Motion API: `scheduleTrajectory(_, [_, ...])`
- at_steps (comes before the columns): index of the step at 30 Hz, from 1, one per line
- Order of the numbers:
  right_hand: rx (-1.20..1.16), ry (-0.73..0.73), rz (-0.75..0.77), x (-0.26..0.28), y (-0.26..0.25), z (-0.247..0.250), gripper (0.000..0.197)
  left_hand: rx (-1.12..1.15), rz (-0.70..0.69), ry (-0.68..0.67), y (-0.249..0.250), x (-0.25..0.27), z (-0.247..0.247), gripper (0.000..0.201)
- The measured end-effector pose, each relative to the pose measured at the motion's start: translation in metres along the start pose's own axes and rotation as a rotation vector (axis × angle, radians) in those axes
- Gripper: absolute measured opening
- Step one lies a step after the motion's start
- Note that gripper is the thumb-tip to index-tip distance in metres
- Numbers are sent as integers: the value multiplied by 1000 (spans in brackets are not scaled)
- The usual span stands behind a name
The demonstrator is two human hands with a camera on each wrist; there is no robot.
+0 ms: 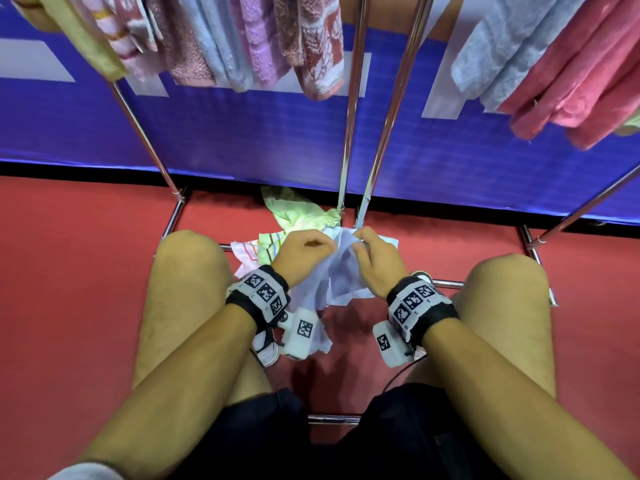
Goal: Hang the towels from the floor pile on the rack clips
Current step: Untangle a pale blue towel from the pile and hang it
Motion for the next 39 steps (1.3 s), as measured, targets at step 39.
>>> scheduleTrajectory(39, [-144, 92, 19, -4, 2, -9, 26, 141, 53, 381, -2, -9, 13, 22])
Point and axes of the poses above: each hand's wrist, its own x-axis away from the middle knuckle, its own z-axis out of the back of the hand, y = z × x, the point moved 2 cm from there along -x, towards the middle knuckle, and after that the axes turned 10 degrees about -x, right-handed, at the moved point
